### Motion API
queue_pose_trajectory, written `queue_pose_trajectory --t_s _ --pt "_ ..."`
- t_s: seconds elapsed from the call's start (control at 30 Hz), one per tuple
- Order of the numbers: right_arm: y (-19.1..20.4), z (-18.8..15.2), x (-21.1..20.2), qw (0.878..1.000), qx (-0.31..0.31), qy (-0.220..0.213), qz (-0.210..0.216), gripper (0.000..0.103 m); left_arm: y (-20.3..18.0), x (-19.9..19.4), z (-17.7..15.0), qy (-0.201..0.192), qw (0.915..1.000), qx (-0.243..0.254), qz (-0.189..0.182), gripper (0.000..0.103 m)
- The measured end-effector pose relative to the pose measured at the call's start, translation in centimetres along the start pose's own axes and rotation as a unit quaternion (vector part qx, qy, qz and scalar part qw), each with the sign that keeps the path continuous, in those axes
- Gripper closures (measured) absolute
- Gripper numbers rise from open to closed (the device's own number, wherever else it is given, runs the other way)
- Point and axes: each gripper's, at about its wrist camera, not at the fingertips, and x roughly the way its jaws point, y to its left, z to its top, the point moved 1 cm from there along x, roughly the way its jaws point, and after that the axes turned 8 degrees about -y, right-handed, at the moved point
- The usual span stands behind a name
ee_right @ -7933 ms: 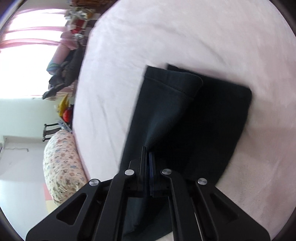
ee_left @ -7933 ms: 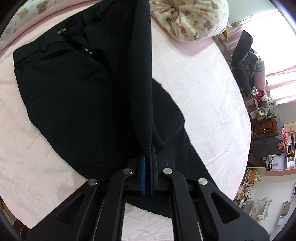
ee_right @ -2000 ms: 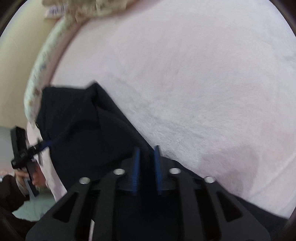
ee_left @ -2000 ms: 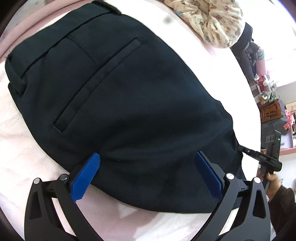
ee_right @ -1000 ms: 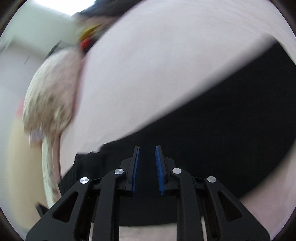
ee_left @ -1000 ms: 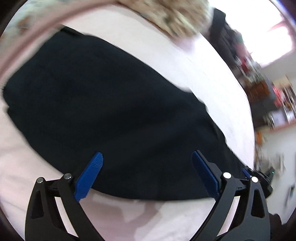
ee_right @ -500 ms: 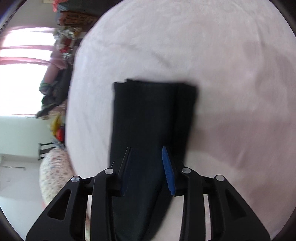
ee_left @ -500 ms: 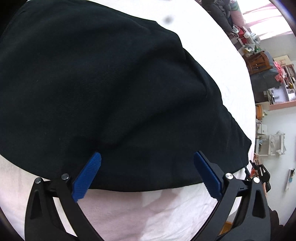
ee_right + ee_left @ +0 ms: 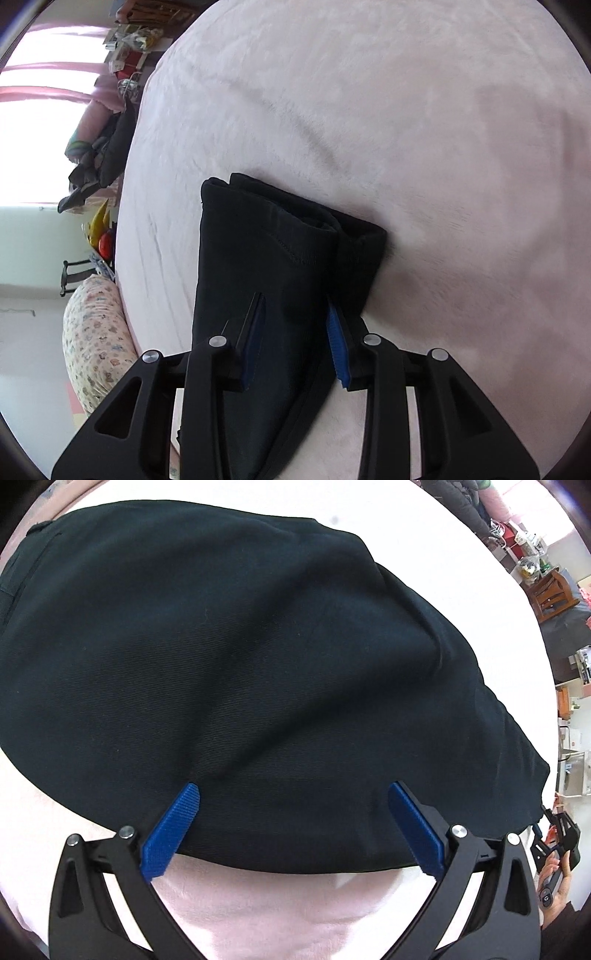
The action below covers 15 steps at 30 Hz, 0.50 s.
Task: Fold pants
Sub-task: 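Grasp the black trouser leg end with the right gripper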
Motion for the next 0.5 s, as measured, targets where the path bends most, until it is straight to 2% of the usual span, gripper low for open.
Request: queue_pose_trajectory --t_s 0.03,0.07,0.2,0.33,0.4,0.43,0.47,0.5 --pt "0.2 0.0 -0.1 1.0 -0.012 -0.002 -0.001 0.092 -0.3 0.1 0.1 0.001 1.0 0.0 0.003 0.002" --pt "0.4 0.1 -0.6 1.0 -0.024 -0.011 0.002 0.101 -0.3 0.1 0.1 0.002 1.0 -0.002 0.005 0.002" --pt "-0.2 -0.1 -2.6 0.999 -0.025 -0.03 0.031 0.101 -0.3 -0.2 0.3 0.004 0.9998 -0.02 -0.004 0.002" --pt "-2.3 -0.5 -1.8 1.0 0.005 -0.024 0.011 0.101 -0.8 -0.1 0.0 -0.001 0.9998 -0.017 -0.002 0.002" --pt "-2.7 -0.5 -1.1 1.0 0.013 -0.012 0.01 0.098 -1.1 0.0 0.0 0.0 1.0 -0.006 0.005 0.002" --pt "-2.5 -0.3 -1.3 1.0 0.014 -0.008 0.013 0.091 -1.5 0.2 0.0 0.001 1.0 -0.002 0.006 0.002" --pt "-2.2 -0.2 -1.7 1.0 0.013 -0.004 0.02 0.075 -1.5 0.2 0.0 0.001 1.0 0.0 0.006 0.002" --pt "-1.9 0.0 -2.4 0.999 0.008 -0.005 0.034 0.066 -1.5 0.1 0.1 0.0 1.0 -0.001 0.002 0.002"
